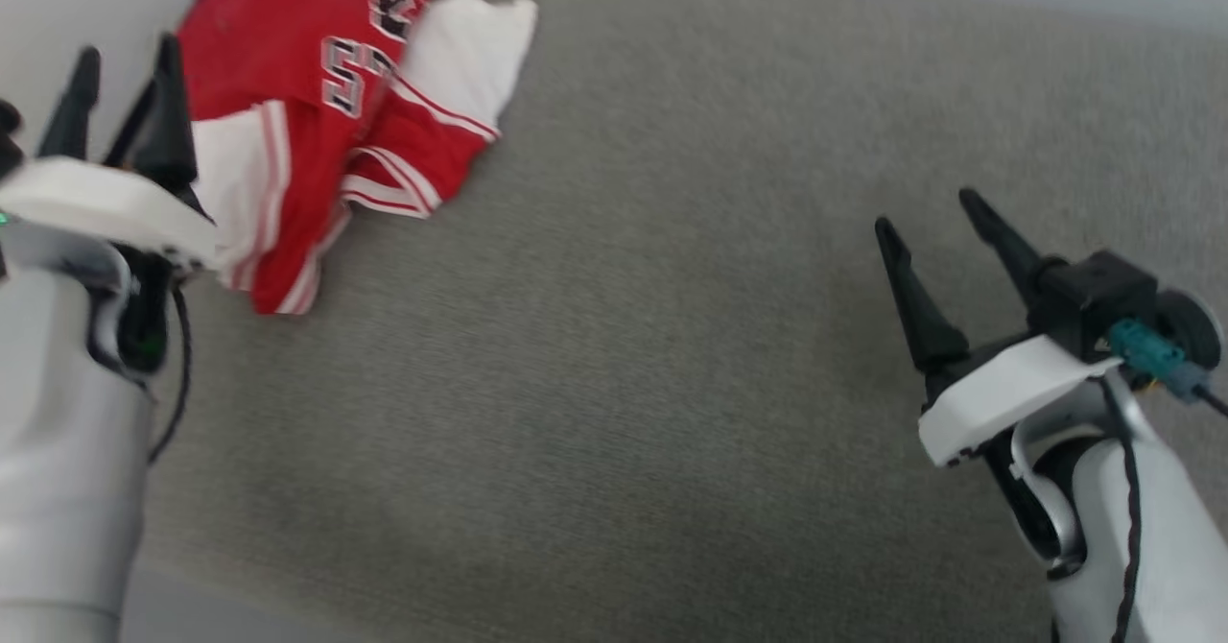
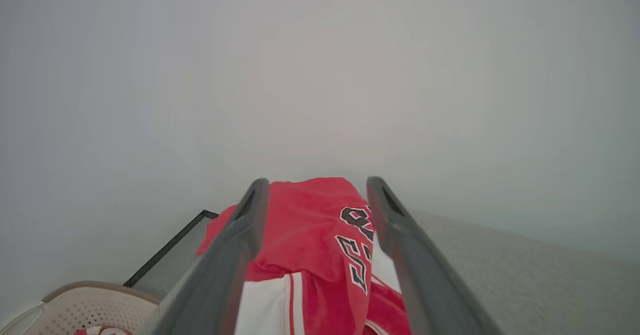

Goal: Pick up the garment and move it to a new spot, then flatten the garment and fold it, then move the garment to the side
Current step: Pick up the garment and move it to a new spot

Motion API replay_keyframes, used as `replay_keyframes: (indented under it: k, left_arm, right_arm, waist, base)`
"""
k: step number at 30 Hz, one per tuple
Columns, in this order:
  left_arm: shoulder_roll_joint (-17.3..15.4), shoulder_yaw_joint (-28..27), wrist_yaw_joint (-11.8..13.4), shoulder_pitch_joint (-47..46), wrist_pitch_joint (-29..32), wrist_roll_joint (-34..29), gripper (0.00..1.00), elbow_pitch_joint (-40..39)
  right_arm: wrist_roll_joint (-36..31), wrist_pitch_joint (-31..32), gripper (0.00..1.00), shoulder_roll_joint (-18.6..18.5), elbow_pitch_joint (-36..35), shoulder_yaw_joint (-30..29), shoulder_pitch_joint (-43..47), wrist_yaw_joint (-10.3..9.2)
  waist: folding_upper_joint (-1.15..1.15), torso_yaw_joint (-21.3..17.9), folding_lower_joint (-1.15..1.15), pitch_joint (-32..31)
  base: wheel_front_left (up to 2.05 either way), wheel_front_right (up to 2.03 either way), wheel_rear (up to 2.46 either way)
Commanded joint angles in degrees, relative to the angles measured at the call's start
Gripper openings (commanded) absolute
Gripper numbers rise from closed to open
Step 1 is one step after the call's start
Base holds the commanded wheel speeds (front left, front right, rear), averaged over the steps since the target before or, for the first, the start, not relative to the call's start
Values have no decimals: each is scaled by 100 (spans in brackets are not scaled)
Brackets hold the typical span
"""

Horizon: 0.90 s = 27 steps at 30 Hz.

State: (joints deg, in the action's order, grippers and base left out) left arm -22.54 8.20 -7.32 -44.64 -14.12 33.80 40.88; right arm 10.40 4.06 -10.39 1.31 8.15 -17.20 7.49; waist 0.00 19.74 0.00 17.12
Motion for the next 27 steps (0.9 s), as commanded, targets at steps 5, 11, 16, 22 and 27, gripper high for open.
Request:
replay_keyframes:
  k: [5,11,16,22,27]
  left_arm:
    - [-202,309,-17,-662,134,417,100,699]
    - [-351,567,-18,-1297,547,774,100,1549]
    - [-330,744,-18,-1743,1161,1007,100,2167]
    - [-132,902,6,-2060,2301,1126,100,2981]
    - [123,1023,164,-1918,3508,1193,100,3324]
  right_arm:
    - [-111,157,100,-98,-358,50,-258,0]
    - [-179,347,100,-178,-709,90,-423,0]
    - [-246,491,100,-197,-974,122,-477,0]
    - [-321,610,100,-200,-1181,126,-503,0]
    - [-357,667,100,-182,-1268,178,-571,0]
  waist:
    - [0,-424,0,724]
    - [0,-630,0,1180]
    - [0,-721,0,1483]
    - [0,-755,0,1723]
    - [0,-780,0,1821]
  base:
    - [0,0,0]
    - [0,0,0]
    - [0,0,0]
    - [0,0,0]
    - [0,0,0]
